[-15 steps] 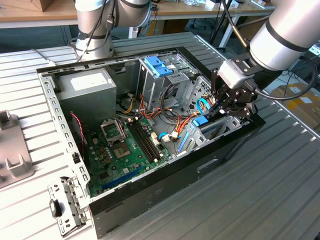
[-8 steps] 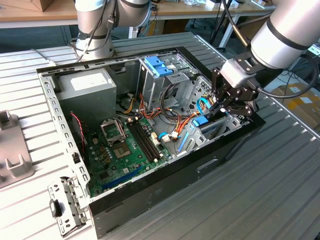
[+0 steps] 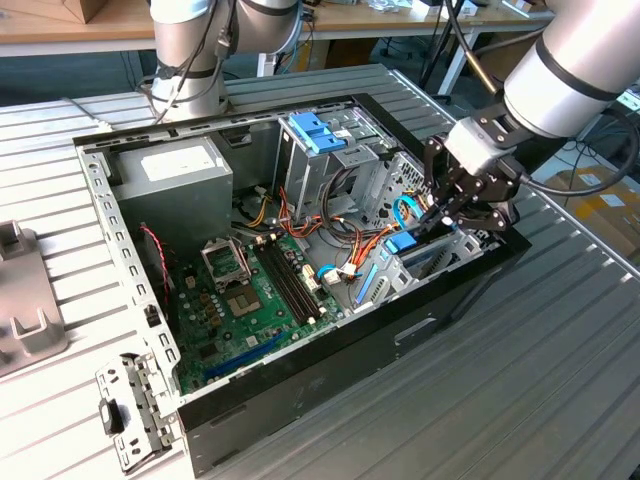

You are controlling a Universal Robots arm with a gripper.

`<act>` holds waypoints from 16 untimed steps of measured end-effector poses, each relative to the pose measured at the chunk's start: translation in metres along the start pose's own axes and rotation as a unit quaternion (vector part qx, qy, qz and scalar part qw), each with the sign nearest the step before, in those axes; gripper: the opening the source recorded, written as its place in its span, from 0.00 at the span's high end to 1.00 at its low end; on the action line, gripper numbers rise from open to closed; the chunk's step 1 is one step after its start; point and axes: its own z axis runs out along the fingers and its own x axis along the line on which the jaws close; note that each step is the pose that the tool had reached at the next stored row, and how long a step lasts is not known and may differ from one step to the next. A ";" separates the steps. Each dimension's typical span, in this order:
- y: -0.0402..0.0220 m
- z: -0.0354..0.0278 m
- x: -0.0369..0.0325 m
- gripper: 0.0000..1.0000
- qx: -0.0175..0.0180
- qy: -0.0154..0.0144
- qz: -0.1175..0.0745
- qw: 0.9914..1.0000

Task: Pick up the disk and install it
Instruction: 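Insert the second disk wire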

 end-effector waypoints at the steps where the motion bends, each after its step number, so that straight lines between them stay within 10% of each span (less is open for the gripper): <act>1: 0.0000 0.0005 0.0002 0.84 0.000 0.000 0.000 1.000; 16: 0.0013 -0.0009 0.0022 0.76 0.000 -0.007 0.000 1.000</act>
